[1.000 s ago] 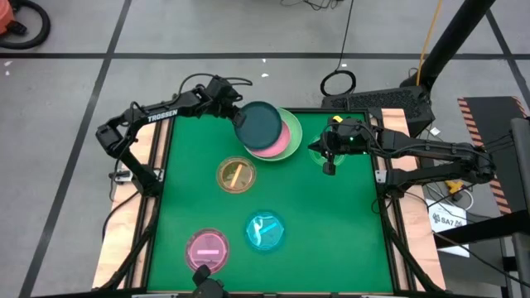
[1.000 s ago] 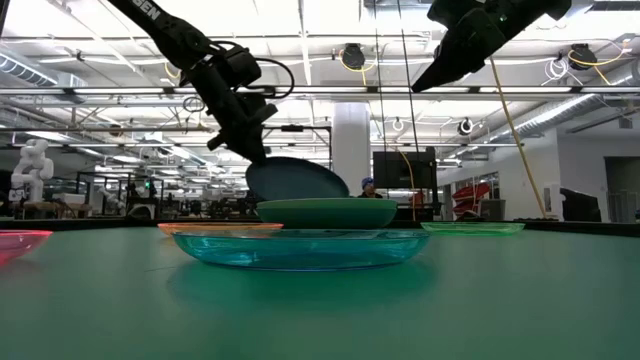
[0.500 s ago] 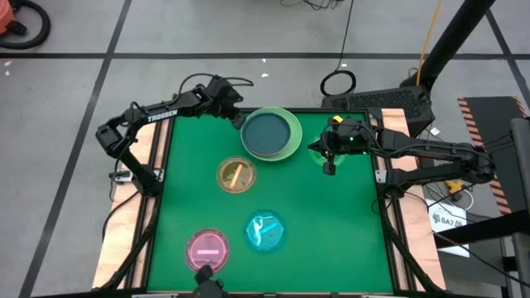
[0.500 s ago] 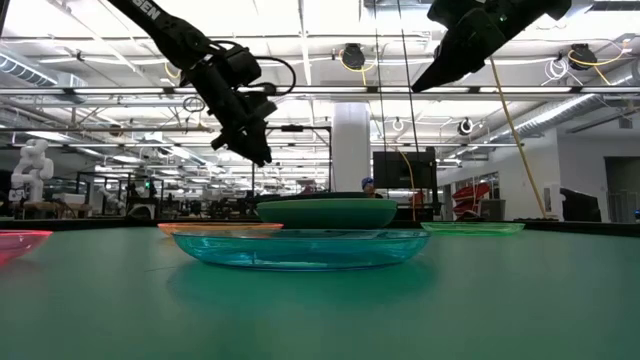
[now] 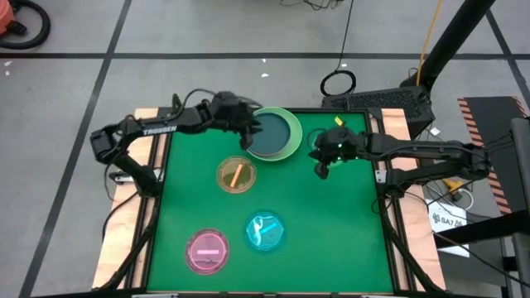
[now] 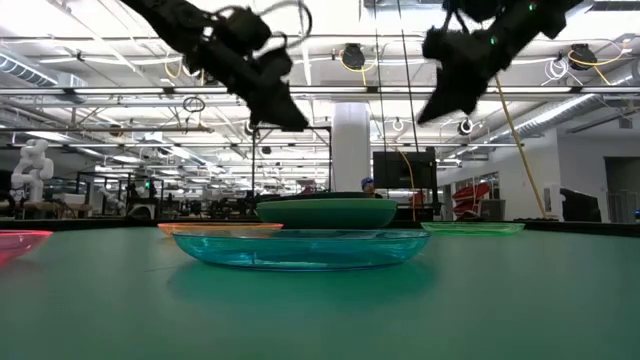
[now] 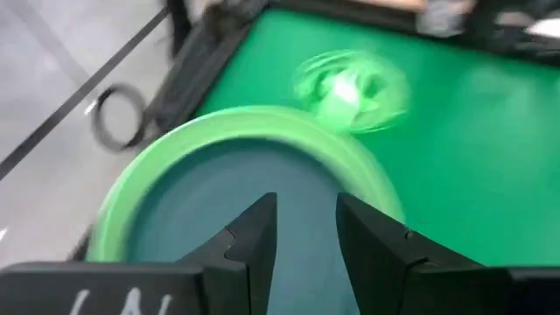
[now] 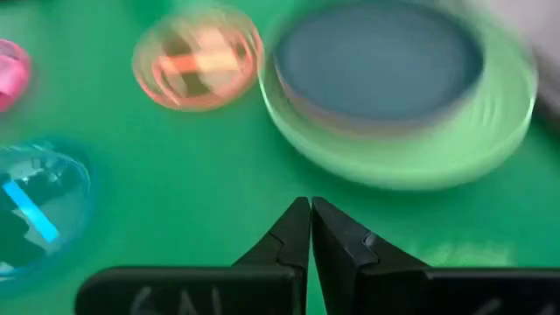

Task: Stack plastic plates
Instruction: Stack the green transparent plate on top of the dark blue plate

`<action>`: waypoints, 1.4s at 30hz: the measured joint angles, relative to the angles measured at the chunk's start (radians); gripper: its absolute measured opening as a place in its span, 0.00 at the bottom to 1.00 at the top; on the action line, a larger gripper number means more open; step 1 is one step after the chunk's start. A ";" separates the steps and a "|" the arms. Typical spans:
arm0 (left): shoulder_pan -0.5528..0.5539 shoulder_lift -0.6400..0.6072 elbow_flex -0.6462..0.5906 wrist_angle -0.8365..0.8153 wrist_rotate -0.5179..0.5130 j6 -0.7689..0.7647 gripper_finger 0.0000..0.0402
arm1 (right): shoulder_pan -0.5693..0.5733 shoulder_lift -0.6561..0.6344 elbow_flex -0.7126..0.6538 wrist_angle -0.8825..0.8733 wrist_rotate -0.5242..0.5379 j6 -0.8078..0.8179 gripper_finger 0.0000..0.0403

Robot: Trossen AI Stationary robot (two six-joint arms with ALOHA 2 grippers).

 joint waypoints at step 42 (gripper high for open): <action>-0.088 -0.894 -0.315 -0.177 -0.229 0.098 0.31 | -0.090 0.551 0.461 -0.690 0.005 0.310 0.06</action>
